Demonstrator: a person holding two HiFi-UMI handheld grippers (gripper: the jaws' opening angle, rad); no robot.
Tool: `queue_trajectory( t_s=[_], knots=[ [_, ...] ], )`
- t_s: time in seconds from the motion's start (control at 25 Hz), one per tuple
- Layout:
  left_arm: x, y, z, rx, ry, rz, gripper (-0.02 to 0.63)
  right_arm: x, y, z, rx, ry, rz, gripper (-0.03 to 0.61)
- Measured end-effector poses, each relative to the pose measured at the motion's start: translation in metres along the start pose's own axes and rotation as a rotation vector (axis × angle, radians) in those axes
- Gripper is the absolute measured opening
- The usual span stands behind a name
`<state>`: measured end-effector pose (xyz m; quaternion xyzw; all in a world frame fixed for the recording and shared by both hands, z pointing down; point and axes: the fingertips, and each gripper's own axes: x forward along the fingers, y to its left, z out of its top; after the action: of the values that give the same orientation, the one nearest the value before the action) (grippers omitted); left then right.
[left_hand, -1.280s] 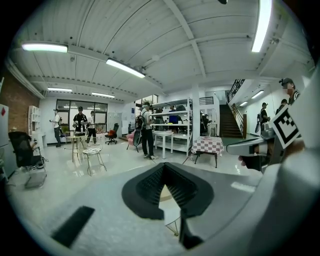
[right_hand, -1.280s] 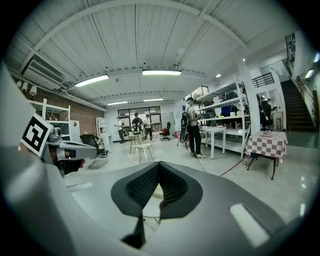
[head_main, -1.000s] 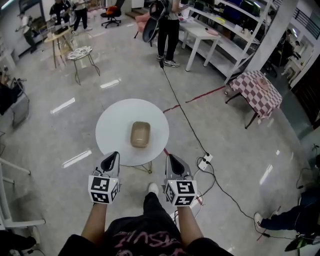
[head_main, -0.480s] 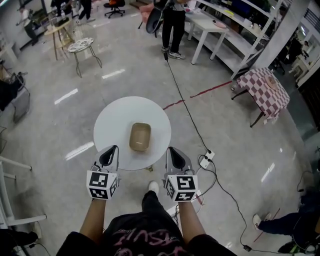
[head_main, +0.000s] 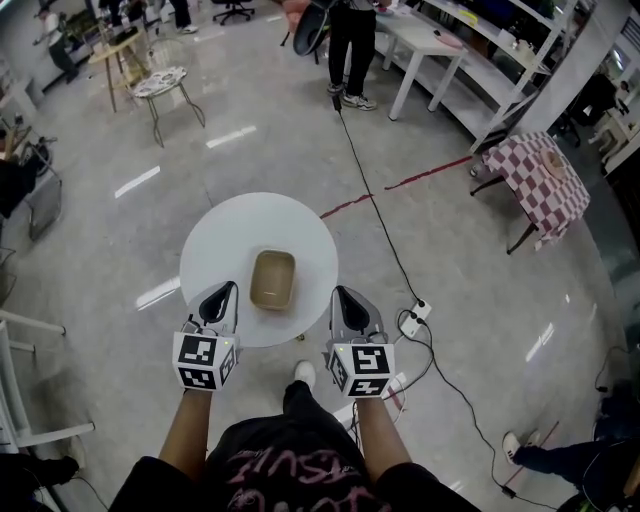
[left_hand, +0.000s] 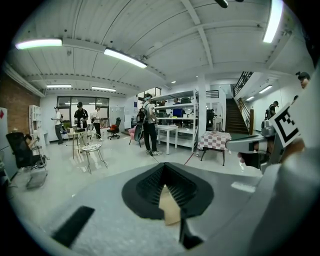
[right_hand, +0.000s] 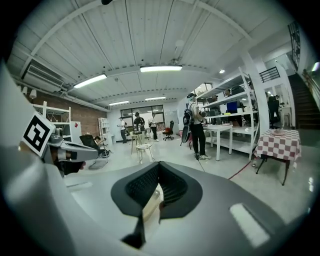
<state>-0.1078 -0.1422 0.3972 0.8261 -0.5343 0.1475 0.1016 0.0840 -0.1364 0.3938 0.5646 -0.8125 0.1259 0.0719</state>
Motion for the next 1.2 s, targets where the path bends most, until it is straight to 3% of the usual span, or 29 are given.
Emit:
queue_trajectory(
  t_s=[0.4, 1.2],
  knots=[
    [0.03, -0.004, 0.007, -0.008, 0.035, 0.045, -0.002, 0.024, -0.038, 0.009, 0.004, 0.0, 0.014, 0.006],
    [0.028, -0.004, 0.008, 0.006, 0.053, 0.078, -0.002, 0.035, -0.034, 0.006, 0.032, 0.01, 0.064, 0.006]
  ],
)
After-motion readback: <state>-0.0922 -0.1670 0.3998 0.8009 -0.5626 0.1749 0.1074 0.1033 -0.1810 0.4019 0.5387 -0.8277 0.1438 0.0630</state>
